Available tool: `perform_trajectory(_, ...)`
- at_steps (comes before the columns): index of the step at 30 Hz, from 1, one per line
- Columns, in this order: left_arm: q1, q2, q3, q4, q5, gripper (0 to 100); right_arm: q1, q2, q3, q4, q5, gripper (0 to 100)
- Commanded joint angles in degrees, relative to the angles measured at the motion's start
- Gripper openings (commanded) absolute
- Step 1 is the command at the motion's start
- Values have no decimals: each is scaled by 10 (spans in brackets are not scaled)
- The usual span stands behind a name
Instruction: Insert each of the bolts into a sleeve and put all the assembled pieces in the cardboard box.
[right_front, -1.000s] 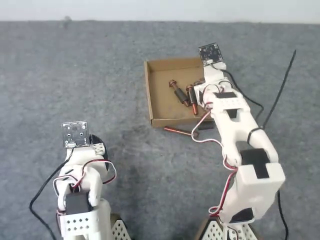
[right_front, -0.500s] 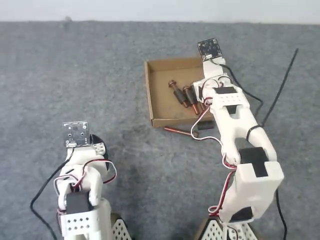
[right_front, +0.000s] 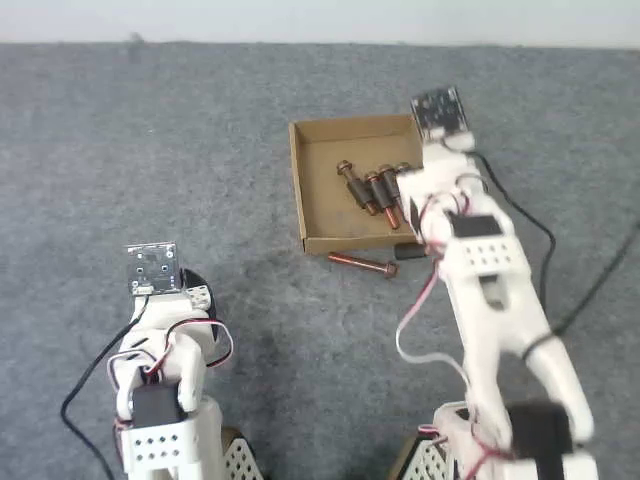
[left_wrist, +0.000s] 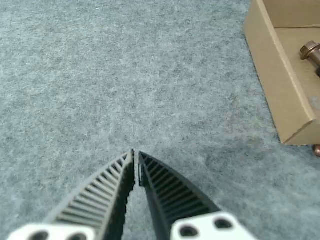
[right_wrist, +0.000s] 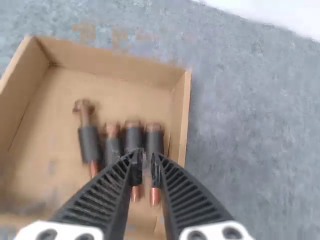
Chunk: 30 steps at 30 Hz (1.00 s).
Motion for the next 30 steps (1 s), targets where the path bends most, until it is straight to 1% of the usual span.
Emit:
perform_trajectory(1, 0, -8, -7, -2, -4, 11, 9, -115, 45, 64, 5, 6)
perform_trajectory(5, -1, -8, -7, 0, -4, 11, 17, -194, 69, 191, 5, 6)
perform_trajectory(10, -3, -8, -7, 2, -4, 11, 20, -251, 77, 340, 4, 6)
perform_trajectory(13, -3, -8, -7, 2, -4, 11, 20, -271, 108, 392, 4, 6)
perform_trajectory(20, -3, -8, -7, 2, -4, 11, 18, -310, 188, 394, 9, 6)
perform_trajectory(26, -4, -8, -7, 3, -2, 11, 19, -312, 200, 393, 10, 6)
perform_trajectory(30, -4, -8, -7, 3, -4, 11, 16, -311, 201, 330, 10, 6)
